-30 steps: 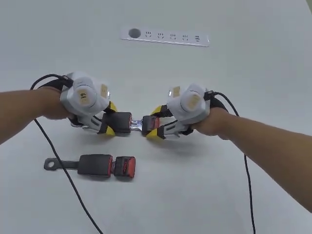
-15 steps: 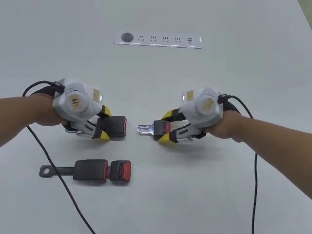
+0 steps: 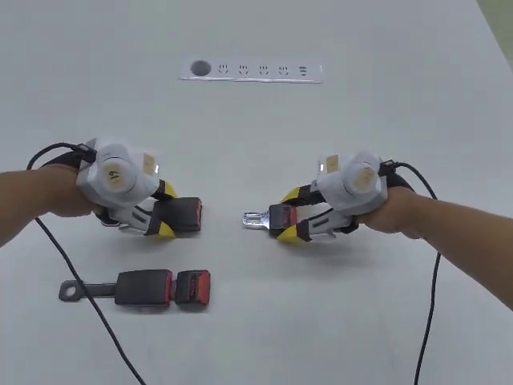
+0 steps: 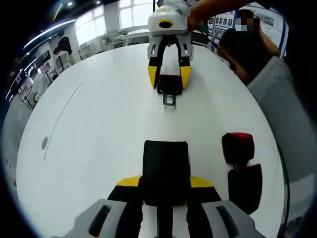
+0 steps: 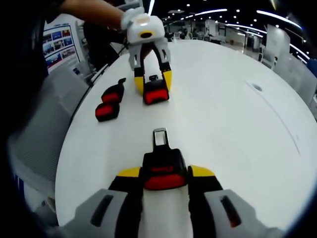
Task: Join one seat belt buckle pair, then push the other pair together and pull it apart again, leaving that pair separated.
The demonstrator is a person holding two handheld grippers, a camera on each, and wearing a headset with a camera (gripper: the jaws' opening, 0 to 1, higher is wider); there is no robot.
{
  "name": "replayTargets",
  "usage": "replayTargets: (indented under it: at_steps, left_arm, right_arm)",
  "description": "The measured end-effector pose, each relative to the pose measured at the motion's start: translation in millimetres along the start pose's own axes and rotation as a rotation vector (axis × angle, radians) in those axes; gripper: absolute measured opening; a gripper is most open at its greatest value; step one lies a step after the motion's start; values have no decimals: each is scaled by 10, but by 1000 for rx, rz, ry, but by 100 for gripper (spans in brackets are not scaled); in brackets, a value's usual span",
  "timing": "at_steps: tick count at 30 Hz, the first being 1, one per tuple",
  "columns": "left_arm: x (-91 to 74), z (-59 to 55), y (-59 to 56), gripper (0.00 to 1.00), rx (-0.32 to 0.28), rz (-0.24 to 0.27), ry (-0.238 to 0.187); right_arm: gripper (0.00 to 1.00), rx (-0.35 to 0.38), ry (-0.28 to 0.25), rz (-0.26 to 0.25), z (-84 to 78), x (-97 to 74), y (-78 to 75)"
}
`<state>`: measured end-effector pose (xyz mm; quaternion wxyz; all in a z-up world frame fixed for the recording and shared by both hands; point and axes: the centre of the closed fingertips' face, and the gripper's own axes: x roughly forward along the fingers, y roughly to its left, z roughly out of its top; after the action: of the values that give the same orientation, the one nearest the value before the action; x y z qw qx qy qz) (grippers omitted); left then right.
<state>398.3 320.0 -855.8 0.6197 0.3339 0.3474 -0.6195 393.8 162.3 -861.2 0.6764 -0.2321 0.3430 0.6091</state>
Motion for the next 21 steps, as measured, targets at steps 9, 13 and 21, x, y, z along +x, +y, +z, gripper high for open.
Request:
replayTargets:
  at_steps: [9, 13, 21]
  left_arm:
    - [-1, 0, 6, 35, -3, 0, 1]
    - [-3, 2, 7, 35, -4, 1, 2]
    - [-4, 5, 11, 35, -6, 0, 4]
  right_arm:
    - [35, 21, 8, -19, -164, -130, -31]
    - [36, 37, 8, -24, -235, -205, -41]
    - [36, 53, 17, -31, -312, -319, -4]
